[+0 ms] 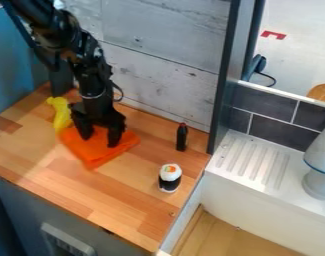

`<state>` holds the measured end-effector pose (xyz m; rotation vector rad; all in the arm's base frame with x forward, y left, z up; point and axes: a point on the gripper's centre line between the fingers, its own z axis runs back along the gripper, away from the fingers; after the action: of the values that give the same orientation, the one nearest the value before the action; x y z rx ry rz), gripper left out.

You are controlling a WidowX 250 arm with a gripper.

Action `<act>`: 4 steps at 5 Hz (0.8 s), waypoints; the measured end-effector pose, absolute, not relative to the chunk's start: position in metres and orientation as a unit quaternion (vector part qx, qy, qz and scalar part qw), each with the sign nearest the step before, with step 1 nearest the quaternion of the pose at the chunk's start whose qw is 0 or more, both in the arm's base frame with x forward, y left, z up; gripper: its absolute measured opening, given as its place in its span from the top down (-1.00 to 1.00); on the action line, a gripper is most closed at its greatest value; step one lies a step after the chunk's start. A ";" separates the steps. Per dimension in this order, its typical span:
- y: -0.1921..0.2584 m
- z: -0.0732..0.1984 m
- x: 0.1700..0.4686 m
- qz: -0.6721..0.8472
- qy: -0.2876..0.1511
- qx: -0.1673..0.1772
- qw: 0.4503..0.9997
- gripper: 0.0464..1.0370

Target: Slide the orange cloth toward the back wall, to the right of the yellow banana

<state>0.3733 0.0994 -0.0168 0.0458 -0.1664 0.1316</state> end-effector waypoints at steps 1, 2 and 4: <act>0.102 -0.016 0.392 0.072 -0.086 0.020 0.993 -0.93; 0.099 -0.014 0.410 0.076 -0.091 0.018 0.993 -0.93; 0.096 -0.013 0.433 0.092 -0.099 0.011 0.991 -0.93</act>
<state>0.4335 0.0956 -0.0128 0.0228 -0.1984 0.1838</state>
